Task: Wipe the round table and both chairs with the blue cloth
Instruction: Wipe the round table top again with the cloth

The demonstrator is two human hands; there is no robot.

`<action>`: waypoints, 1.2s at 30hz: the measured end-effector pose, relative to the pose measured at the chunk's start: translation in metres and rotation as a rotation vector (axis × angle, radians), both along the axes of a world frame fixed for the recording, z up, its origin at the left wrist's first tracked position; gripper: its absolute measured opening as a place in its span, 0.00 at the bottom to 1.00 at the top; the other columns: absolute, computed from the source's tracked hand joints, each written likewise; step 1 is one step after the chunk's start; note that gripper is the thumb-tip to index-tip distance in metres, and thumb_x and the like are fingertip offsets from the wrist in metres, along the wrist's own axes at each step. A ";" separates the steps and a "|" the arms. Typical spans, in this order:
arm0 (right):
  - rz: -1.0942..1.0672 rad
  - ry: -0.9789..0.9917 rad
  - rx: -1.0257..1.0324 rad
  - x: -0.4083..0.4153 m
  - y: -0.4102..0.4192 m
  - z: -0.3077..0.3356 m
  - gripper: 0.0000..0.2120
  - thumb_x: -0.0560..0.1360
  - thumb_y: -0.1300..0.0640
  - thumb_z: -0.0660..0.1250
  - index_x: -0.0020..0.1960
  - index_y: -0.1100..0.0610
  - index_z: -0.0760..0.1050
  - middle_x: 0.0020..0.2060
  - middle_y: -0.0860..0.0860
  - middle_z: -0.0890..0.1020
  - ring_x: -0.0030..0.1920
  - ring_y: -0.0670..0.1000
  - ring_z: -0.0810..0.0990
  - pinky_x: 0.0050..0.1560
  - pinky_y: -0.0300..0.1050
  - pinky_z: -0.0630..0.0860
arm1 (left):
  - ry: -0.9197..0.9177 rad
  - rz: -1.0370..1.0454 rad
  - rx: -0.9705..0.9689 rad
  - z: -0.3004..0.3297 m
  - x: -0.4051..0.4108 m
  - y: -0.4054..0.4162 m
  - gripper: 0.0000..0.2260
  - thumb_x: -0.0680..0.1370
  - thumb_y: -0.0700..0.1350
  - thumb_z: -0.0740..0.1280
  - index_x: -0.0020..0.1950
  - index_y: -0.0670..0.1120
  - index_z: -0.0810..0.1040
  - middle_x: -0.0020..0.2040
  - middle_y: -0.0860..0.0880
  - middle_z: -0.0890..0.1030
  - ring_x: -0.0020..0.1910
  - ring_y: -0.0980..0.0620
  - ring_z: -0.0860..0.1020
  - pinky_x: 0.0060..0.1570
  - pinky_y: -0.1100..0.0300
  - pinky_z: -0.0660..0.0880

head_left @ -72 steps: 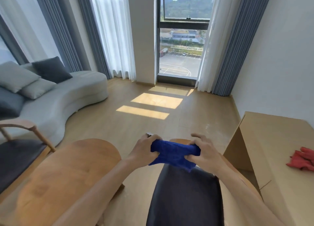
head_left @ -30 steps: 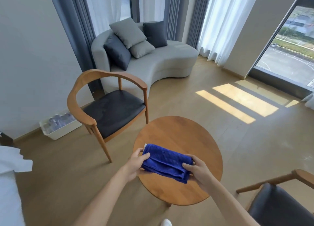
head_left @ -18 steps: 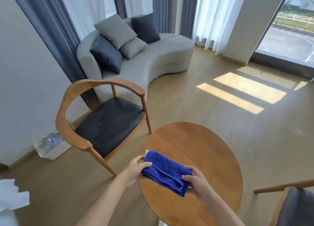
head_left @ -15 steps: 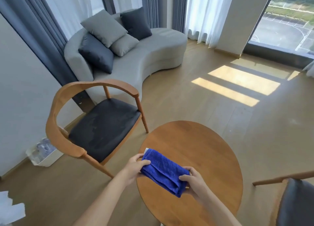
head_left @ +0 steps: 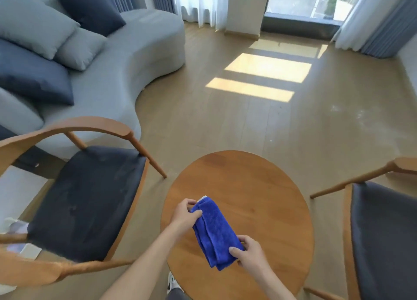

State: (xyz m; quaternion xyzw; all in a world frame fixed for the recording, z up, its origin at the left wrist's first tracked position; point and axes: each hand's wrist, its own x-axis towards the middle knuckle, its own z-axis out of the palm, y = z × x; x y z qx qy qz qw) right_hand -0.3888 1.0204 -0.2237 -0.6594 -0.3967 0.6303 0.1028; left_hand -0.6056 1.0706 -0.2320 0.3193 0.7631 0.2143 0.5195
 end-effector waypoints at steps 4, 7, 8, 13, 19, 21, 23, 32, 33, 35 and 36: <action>-0.158 -0.078 -0.007 -0.020 -0.011 -0.043 0.11 0.73 0.61 0.69 0.54 0.54 0.76 0.42 0.49 0.85 0.38 0.46 0.80 0.42 0.39 0.75 | -0.022 -0.135 0.008 -0.055 0.000 0.037 0.17 0.74 0.45 0.69 0.62 0.51 0.73 0.51 0.53 0.77 0.47 0.57 0.77 0.46 0.61 0.75; -0.263 -0.206 -0.016 -0.037 -0.013 -0.085 0.15 0.73 0.59 0.70 0.59 0.54 0.76 0.46 0.46 0.84 0.45 0.46 0.82 0.50 0.39 0.76 | -0.051 -0.247 0.060 -0.106 0.002 0.051 0.19 0.75 0.44 0.69 0.65 0.50 0.73 0.51 0.56 0.78 0.49 0.61 0.77 0.45 0.66 0.72; -0.251 -0.269 -0.017 -0.041 -0.012 -0.100 0.16 0.73 0.57 0.69 0.61 0.54 0.75 0.50 0.46 0.83 0.49 0.46 0.81 0.53 0.38 0.74 | -0.020 -0.308 0.076 -0.123 0.002 0.051 0.20 0.75 0.44 0.68 0.67 0.48 0.72 0.54 0.55 0.78 0.52 0.59 0.77 0.50 0.66 0.72; 0.054 -0.728 0.254 -0.055 -0.009 -0.142 0.25 0.78 0.50 0.64 0.73 0.50 0.65 0.70 0.51 0.66 0.70 0.52 0.65 0.68 0.42 0.64 | 0.304 -0.626 0.280 -0.171 -0.022 0.029 0.17 0.77 0.41 0.65 0.67 0.44 0.73 0.64 0.49 0.74 0.65 0.50 0.71 0.65 0.60 0.65; 0.398 -0.799 0.810 -0.070 0.018 -0.177 0.31 0.73 0.43 0.67 0.73 0.50 0.68 0.74 0.58 0.64 0.74 0.62 0.61 0.69 0.60 0.63 | 0.715 -0.858 0.455 -0.186 -0.058 0.008 0.21 0.74 0.47 0.61 0.66 0.43 0.76 0.69 0.40 0.72 0.70 0.41 0.70 0.66 0.43 0.67; 0.469 -0.802 0.797 -0.079 0.021 -0.193 0.34 0.71 0.38 0.64 0.74 0.48 0.65 0.76 0.57 0.61 0.75 0.63 0.58 0.70 0.64 0.61 | 0.769 -0.864 0.418 -0.198 -0.069 0.005 0.25 0.76 0.51 0.54 0.71 0.44 0.70 0.74 0.40 0.66 0.74 0.42 0.62 0.70 0.42 0.59; 0.459 -0.824 0.780 -0.088 0.019 -0.207 0.36 0.70 0.37 0.65 0.75 0.47 0.63 0.77 0.57 0.59 0.76 0.64 0.55 0.70 0.66 0.60 | 0.800 -0.885 0.403 -0.210 -0.076 0.001 0.26 0.79 0.53 0.50 0.74 0.45 0.67 0.76 0.41 0.61 0.76 0.42 0.58 0.71 0.42 0.55; 0.486 -0.892 0.844 -0.098 0.038 -0.219 0.32 0.74 0.49 0.64 0.77 0.47 0.60 0.77 0.56 0.57 0.76 0.65 0.54 0.66 0.66 0.65 | 0.841 -0.859 0.376 -0.234 -0.069 -0.004 0.28 0.81 0.57 0.43 0.77 0.45 0.57 0.78 0.41 0.53 0.77 0.41 0.53 0.72 0.37 0.52; 0.498 -0.883 0.873 -0.097 0.055 -0.220 0.33 0.73 0.52 0.66 0.76 0.47 0.62 0.77 0.56 0.58 0.76 0.65 0.55 0.66 0.66 0.66 | 0.852 -0.857 0.380 -0.235 -0.069 -0.004 0.28 0.81 0.57 0.43 0.77 0.45 0.57 0.78 0.41 0.53 0.77 0.41 0.53 0.72 0.37 0.52; 0.516 -0.881 0.918 -0.093 0.100 -0.221 0.32 0.72 0.54 0.68 0.75 0.47 0.64 0.76 0.55 0.61 0.75 0.65 0.58 0.66 0.65 0.67 | 0.875 -0.851 0.398 -0.237 -0.067 -0.004 0.28 0.81 0.58 0.43 0.77 0.45 0.56 0.78 0.40 0.54 0.77 0.40 0.54 0.72 0.36 0.52; 0.523 -0.880 0.927 -0.089 0.127 -0.220 0.31 0.72 0.54 0.68 0.74 0.47 0.65 0.76 0.55 0.61 0.75 0.65 0.58 0.67 0.64 0.66 | 0.886 -0.836 0.414 -0.237 -0.065 -0.005 0.28 0.80 0.57 0.45 0.77 0.45 0.57 0.78 0.40 0.55 0.77 0.40 0.55 0.72 0.36 0.52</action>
